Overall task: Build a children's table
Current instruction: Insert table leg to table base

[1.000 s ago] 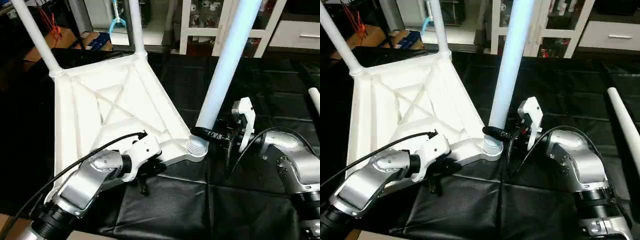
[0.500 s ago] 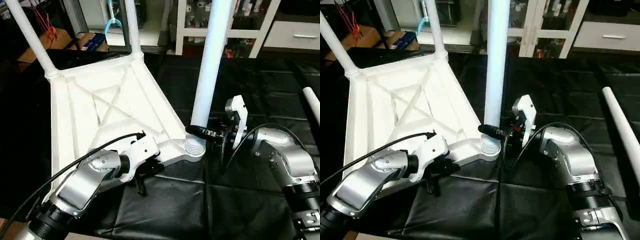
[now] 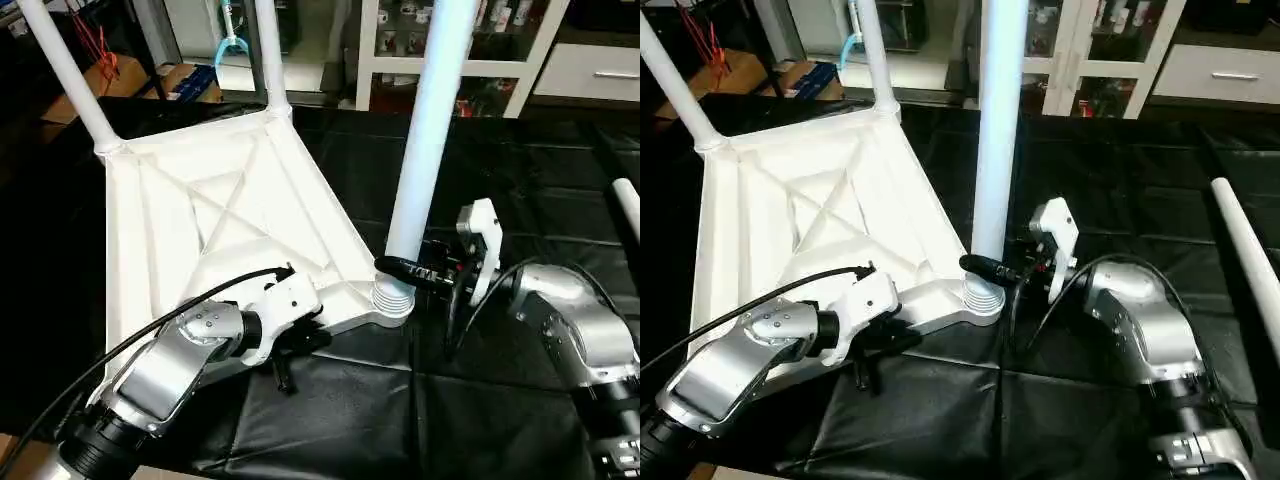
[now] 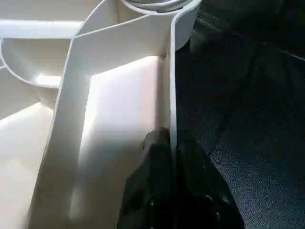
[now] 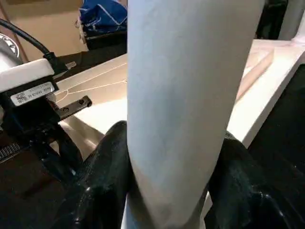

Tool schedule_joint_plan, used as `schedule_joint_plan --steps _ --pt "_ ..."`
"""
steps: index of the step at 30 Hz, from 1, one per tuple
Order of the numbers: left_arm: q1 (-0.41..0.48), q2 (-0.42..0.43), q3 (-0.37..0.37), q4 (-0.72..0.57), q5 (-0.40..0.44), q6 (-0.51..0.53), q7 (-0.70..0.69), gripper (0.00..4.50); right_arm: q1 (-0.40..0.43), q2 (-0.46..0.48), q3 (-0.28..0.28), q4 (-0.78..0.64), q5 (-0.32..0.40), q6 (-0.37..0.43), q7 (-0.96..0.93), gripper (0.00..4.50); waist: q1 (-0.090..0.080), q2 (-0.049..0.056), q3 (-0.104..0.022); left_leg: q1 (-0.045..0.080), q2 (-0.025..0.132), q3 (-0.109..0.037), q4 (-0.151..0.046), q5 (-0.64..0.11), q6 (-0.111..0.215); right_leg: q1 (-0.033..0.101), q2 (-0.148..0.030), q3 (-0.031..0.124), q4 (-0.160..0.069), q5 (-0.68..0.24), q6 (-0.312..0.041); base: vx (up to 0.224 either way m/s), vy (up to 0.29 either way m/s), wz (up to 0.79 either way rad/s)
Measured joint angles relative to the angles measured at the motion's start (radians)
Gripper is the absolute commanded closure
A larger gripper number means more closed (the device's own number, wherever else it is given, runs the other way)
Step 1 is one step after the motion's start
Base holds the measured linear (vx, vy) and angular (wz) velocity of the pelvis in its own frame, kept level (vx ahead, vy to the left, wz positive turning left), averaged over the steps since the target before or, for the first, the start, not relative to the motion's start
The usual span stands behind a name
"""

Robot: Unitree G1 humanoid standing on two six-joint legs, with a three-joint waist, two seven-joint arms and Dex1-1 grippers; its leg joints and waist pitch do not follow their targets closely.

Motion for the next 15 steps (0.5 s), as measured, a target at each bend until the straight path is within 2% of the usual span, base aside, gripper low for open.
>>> schedule_joint_plan --steps 4,15 --pt "0.000 0.000 -0.006 -0.002 0.000 0.000 -0.003 4.45 0.051 0.010 -0.020 -0.044 0.006 -0.020 -0.023 2.64 0.010 0.000 0.000 0.002 0.000 0.001 -0.003 0.000 0.000 0.001 0.000 0.000 -0.003 0.000 0.000 0.000 0.000 0.00" --pt "0.001 0.000 -0.006 -0.003 -0.002 -0.002 -0.010 4.45 0.148 0.055 -0.064 -0.095 0.021 -0.089 -0.076 2.64 0.009 0.000 -0.002 0.006 0.000 0.003 -0.009 0.000 0.000 0.006 0.001 0.000 -0.011 0.000 0.000 0.000 0.000 0.00"
